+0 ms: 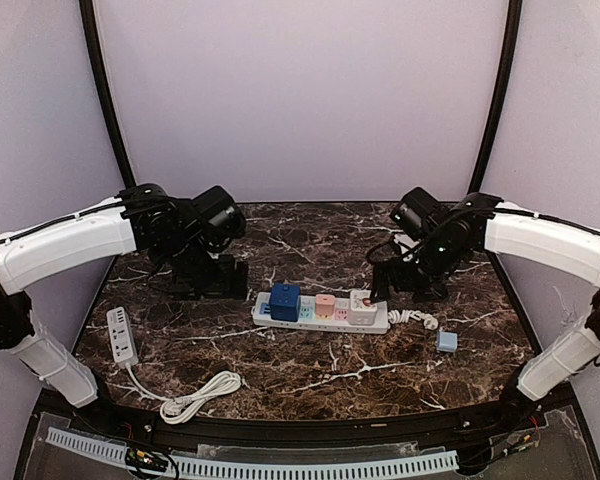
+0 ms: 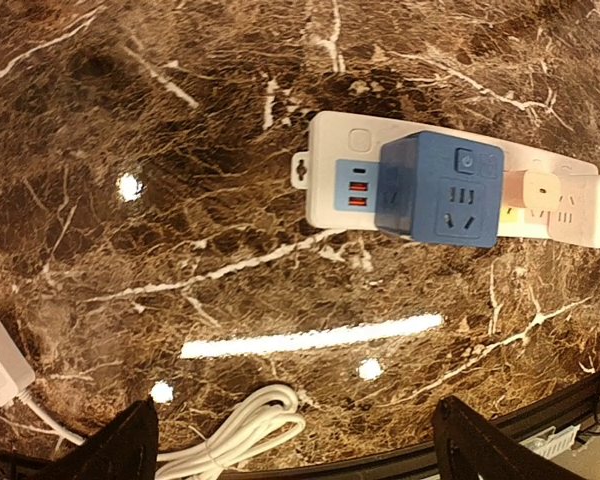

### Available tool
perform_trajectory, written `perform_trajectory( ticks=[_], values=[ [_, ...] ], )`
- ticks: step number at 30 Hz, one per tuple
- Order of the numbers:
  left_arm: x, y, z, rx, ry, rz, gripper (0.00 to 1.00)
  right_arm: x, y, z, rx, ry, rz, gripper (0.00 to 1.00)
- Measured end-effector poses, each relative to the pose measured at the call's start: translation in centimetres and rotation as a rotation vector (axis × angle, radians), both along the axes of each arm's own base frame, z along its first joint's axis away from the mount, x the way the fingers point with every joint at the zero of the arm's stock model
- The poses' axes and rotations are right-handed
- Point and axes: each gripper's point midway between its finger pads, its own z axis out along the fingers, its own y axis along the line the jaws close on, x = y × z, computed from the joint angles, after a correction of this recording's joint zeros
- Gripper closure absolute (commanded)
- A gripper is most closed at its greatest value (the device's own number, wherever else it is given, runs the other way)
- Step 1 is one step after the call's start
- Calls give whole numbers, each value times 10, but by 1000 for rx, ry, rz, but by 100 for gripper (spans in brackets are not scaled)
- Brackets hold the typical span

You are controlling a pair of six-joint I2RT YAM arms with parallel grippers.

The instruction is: Insert the plug

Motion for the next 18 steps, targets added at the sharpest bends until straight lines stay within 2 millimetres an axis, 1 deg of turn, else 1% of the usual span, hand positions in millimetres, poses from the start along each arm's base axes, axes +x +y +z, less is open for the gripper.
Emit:
perform_trajectory(
  ticks=[2,4,7,10,12,14,18],
  values=[
    [-7,11,0,3,-3,14,6,6,8,-5,-16,7,9,1],
    [-14,23,-1,4,-7,29,7,10,15,-10,-31,14,21,4],
    [-25,38,-4,0,-6,52,8,15,29,-20,-62,31,43,4],
    [-37,53,-7,-9,-5,78,9,24,42,-36,-126,49,52,4],
    [-41,59,-7,-18,-6,92,10,28,46,-45,-162,57,50,4],
    [-44,63,-7,-28,-9,104,10,32,47,-53,-202,67,34,8],
    [-46,66,-9,-31,-5,121,11,35,44,-64,-256,84,2,23]
  ],
)
